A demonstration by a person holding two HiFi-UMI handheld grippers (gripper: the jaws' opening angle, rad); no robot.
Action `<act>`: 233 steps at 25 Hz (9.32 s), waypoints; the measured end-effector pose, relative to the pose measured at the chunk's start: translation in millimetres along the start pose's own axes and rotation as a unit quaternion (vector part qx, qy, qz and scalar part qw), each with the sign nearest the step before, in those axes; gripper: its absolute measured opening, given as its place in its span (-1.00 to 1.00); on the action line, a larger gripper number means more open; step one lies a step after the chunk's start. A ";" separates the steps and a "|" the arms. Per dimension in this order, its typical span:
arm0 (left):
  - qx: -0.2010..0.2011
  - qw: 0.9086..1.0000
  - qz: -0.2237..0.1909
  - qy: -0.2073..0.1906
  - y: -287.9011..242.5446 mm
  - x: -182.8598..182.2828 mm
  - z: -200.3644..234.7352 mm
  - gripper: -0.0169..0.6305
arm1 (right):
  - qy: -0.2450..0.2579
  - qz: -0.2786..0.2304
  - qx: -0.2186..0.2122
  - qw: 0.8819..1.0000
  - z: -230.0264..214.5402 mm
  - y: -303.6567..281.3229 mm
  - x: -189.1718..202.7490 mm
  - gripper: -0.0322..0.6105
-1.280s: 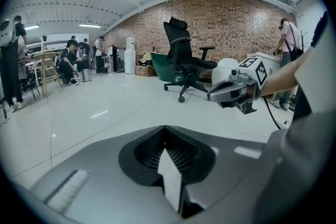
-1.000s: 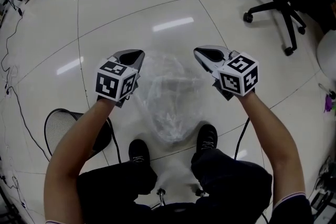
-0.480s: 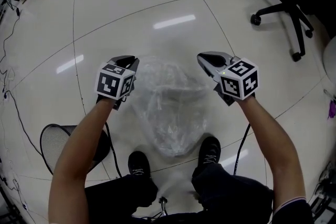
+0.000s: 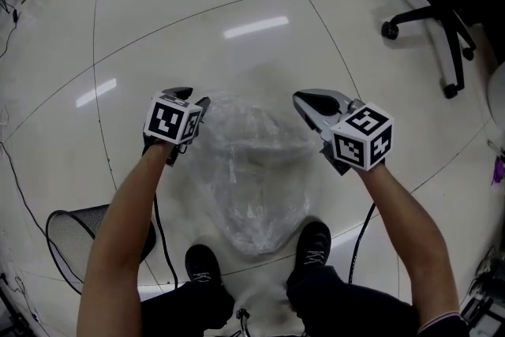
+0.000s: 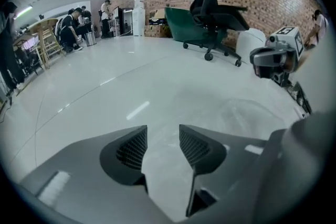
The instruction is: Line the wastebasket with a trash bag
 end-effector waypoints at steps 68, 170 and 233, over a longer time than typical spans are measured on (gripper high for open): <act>-0.073 0.991 -0.109 -0.001 239.9 41.5 -49.4 -0.91 | 0.107 0.067 -0.084 0.988 96.9 40.0 -16.2 -0.89; -0.355 0.879 -0.126 0.291 534.2 316.1 -33.2 -0.91 | 0.345 0.102 -0.348 0.866 412.8 -149.5 -123.2 -0.89; -0.184 0.901 -0.007 0.393 354.0 429.9 149.5 -0.91 | 0.338 0.373 -0.430 0.749 412.1 -410.9 -49.8 -0.89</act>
Point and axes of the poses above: the fingertips, and each gripper's own axes: y backward along the fingers, z to its left, x out of its underside, the point moved 8 cm from there along y, backward along the fingers, and after that the axes turned 5 degrees about -x, right-handed, at the moved point
